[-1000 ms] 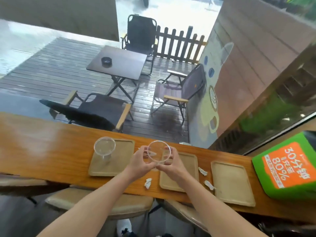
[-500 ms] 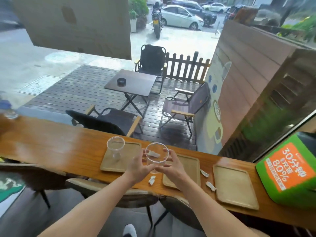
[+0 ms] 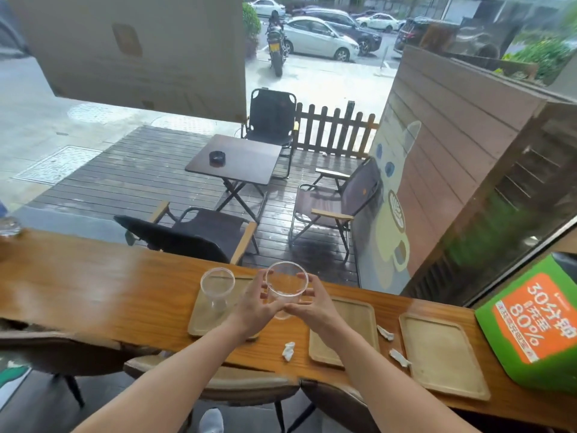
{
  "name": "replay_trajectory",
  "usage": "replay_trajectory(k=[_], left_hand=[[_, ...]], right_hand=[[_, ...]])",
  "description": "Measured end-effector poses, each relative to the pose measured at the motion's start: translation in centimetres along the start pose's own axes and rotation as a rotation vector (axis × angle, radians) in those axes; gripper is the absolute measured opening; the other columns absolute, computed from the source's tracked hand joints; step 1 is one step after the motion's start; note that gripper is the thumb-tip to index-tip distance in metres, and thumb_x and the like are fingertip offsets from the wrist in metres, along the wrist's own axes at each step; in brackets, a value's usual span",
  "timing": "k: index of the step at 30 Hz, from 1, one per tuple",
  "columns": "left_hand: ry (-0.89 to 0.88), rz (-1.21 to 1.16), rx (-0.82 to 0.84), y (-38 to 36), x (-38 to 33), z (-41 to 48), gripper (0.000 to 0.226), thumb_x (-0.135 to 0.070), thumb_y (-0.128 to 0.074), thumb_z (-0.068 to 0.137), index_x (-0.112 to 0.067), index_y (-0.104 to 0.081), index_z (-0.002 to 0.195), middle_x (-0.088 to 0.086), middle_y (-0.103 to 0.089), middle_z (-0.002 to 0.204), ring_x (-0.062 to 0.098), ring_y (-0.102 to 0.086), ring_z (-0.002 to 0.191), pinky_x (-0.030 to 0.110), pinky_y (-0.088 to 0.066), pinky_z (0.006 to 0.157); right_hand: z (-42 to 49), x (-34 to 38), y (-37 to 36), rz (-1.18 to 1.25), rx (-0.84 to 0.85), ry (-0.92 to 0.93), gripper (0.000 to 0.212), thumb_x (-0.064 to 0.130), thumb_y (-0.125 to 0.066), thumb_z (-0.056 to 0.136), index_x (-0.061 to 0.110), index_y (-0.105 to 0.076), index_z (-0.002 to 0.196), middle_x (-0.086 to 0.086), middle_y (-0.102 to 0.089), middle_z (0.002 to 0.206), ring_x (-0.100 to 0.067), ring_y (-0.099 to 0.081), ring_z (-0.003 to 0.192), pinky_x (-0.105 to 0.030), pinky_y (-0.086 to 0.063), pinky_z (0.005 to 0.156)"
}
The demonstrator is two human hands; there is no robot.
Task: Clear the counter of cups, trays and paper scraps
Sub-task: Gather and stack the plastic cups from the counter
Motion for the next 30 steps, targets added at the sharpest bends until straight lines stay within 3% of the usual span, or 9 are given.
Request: replay_trajectory(k=[3, 4, 7, 11, 15, 19, 24, 27, 30], left_hand=[[0.013, -0.007, -0.005, 4.1, 0.7, 2.3, 0.06, -0.034, -0.079, 0.079, -0.041, -0.041, 0.126, -0.004, -0.06, 0.114, 0.012, -0.063, 0.1, 0.029, -0.055, 0.079], [0.014, 0.008, -0.01, 5.7, 1.0, 3.0, 0.059, -0.037, -0.079, 0.079, -0.039, -0.042, 0.125, -0.004, -0.061, 0.115, 0.012, -0.064, 0.099, 0.028, -0.054, 0.078], [0.027, 0.038, -0.018, 10.4, 2.1, 4.6, 0.07, -0.054, -0.076, 0.069, -0.029, -0.047, 0.127, 0.002, -0.065, 0.117, 0.022, -0.068, 0.101, 0.042, -0.057, 0.086], [0.039, 0.056, 0.012, 15.0, 4.4, 6.3, 0.057, -0.041, -0.077, 0.078, -0.03, -0.047, 0.125, -0.003, -0.063, 0.118, 0.018, -0.066, 0.102, 0.03, -0.057, 0.083], [0.062, 0.053, 0.066, 16.8, 6.4, 7.3, 0.057, -0.038, -0.077, 0.083, -0.031, -0.044, 0.129, -0.003, -0.059, 0.12, 0.016, -0.064, 0.102, 0.028, -0.056, 0.082], [0.084, 0.065, 0.09, 16.6, 7.6, 7.6, 0.063, -0.04, -0.079, 0.08, -0.03, -0.043, 0.131, -0.007, -0.058, 0.118, 0.011, -0.062, 0.101, 0.024, -0.054, 0.08], [0.136, 0.128, 0.123, 16.2, 9.4, 7.8, 0.06, -0.041, -0.081, 0.078, -0.034, -0.045, 0.124, -0.011, -0.058, 0.115, 0.01, -0.061, 0.1, 0.021, -0.053, 0.078], [0.133, 0.172, 0.119, 15.9, 10.1, 7.6, 0.057, -0.041, -0.083, 0.076, -0.038, -0.045, 0.119, -0.016, -0.057, 0.111, 0.005, -0.06, 0.096, 0.016, -0.049, 0.072], [0.137, 0.238, 0.111, 15.7, 10.9, 7.6, 0.064, -0.04, -0.083, 0.075, -0.031, -0.047, 0.127, -0.012, -0.055, 0.117, 0.009, -0.058, 0.103, 0.019, -0.049, 0.082]], right_hand=[[3.3, 2.0, -3.1, -0.027, -0.002, 0.01, 0.083, 0.022, -0.093, 0.069, 0.032, -0.046, 0.136, -0.004, -0.059, 0.118, -0.02, -0.067, 0.103, -0.026, -0.058, 0.078], [4.4, 2.7, -4.3, -0.034, -0.001, 0.014, 0.082, 0.023, -0.092, 0.069, 0.032, -0.045, 0.136, -0.003, -0.06, 0.117, -0.02, -0.066, 0.104, -0.029, -0.058, 0.081], [7.4, 4.3, -8.1, -0.05, 0.023, 0.011, 0.082, 0.024, -0.092, 0.069, 0.031, -0.045, 0.135, -0.004, -0.059, 0.117, -0.023, -0.064, 0.108, -0.041, -0.057, 0.093], [10.4, 5.3, -12.6, -0.054, 0.052, -0.029, 0.08, 0.029, -0.092, 0.068, 0.033, -0.043, 0.132, -0.004, -0.057, 0.118, -0.025, -0.062, 0.111, -0.047, -0.054, 0.099], [11.9, 4.8, -15.0, -0.06, 0.04, -0.083, 0.078, 0.031, -0.092, 0.068, 0.04, -0.042, 0.126, 0.002, -0.055, 0.117, -0.018, -0.059, 0.11, -0.04, -0.055, 0.097], [12.4, 3.8, -15.6, -0.1, 0.011, -0.173, 0.084, 0.03, -0.093, 0.067, 0.038, -0.038, 0.13, -0.003, -0.056, 0.125, -0.019, -0.061, 0.112, -0.036, -0.054, 0.097], [12.8, 3.2, -15.7, -0.283, -0.002, -0.226, 0.08, 0.02, -0.089, 0.072, 0.027, -0.042, 0.137, -0.005, -0.058, 0.127, -0.021, -0.063, 0.111, -0.037, -0.055, 0.095], [12.9, 2.9, -15.9, -0.374, -0.007, -0.221, 0.078, 0.019, -0.088, 0.073, 0.026, -0.044, 0.137, -0.005, -0.054, 0.129, -0.024, -0.059, 0.116, -0.043, -0.052, 0.101], [12.9, 2.4, -16.1, -0.445, -0.019, -0.203, 0.071, 0.02, -0.087, 0.073, 0.025, -0.049, 0.133, 0.0, -0.057, 0.126, -0.019, -0.054, 0.119, -0.033, -0.051, 0.097]])
Point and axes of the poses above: each hand's wrist, its own z-axis towards the middle knuckle, its own y-axis out of the back of the hand, x = y × z, the point moved 4 cm from there along z, towards the middle knuckle
